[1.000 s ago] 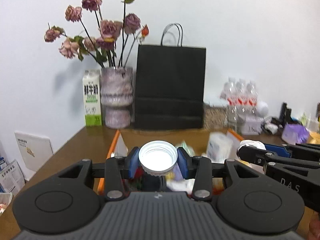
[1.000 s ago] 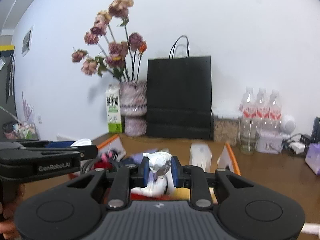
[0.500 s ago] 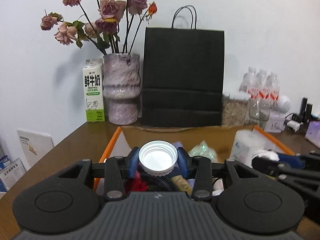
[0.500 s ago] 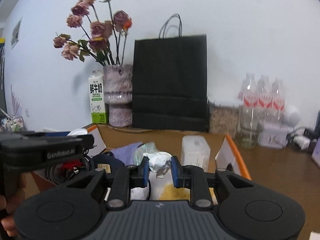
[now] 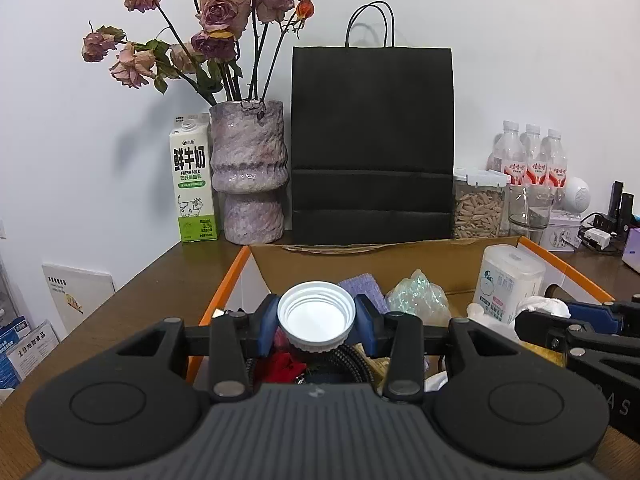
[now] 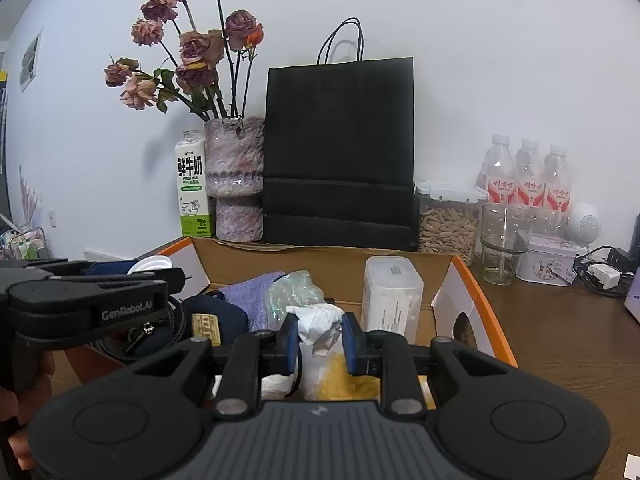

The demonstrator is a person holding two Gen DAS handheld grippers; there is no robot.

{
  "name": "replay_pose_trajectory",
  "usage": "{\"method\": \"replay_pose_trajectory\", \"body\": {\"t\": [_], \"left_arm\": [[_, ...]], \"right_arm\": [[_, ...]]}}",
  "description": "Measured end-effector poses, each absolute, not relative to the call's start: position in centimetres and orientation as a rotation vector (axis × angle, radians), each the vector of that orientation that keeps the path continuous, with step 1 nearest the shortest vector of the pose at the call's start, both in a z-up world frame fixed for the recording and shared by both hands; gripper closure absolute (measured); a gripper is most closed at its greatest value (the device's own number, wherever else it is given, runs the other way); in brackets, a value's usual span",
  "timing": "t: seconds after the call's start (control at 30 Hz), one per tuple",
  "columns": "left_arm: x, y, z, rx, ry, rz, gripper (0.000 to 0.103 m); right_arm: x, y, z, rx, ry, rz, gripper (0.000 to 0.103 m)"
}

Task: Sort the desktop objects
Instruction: 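Open both grippers to drop the lid and tissue into the box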

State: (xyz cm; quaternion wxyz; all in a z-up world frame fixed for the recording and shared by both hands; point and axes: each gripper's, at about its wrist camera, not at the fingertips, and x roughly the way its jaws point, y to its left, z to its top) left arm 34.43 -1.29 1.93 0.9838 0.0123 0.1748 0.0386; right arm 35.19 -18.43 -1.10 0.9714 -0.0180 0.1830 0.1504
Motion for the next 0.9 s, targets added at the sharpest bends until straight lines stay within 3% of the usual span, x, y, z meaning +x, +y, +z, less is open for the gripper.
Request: {"method": "replay_pose_trajectory", "body": {"t": [0.37, 0.4, 0.47, 0.53, 0.57, 0.6, 0.9], "left_arm": [[34.2, -1.6, 2.0, 0.039, 0.334, 0.076, 0.061], [34.2, -1.6, 2.0, 0.040, 0.332, 0.083, 0.058], [34.0, -1.7, 2.1, 0.038, 0.329, 0.099, 0.036], [33.6, -1.5, 2.2, 0.030, 0.307, 0.109, 0.012], [33.4, -1.5, 2.4, 0.023, 0.288, 0.110, 0.006], [33.2, -1.4, 2.5, 0.017, 0.266, 0.128, 0.000], [32.3, -1.3, 2.8, 0.005, 0.221, 0.129, 0.000]], "right_arm": [[35.2, -18.7, -1.1, -0.025, 0.373, 0.302, 0.078], [35.2, -18.8, -1.0, -0.018, 0.371, 0.297, 0.073], [35.0, -19.0, -0.9, -0.008, 0.366, 0.292, 0.054], [34.7, -19.2, -0.8, -0.005, 0.350, 0.274, 0.010], [34.7, -19.2, -0.8, -0.007, 0.342, 0.260, 0.001], [34.5, -19.2, -0.7, -0.010, 0.333, 0.248, 0.000], [34.1, -19.5, -0.3, 0.006, 0.325, 0.255, 0.000]]}}
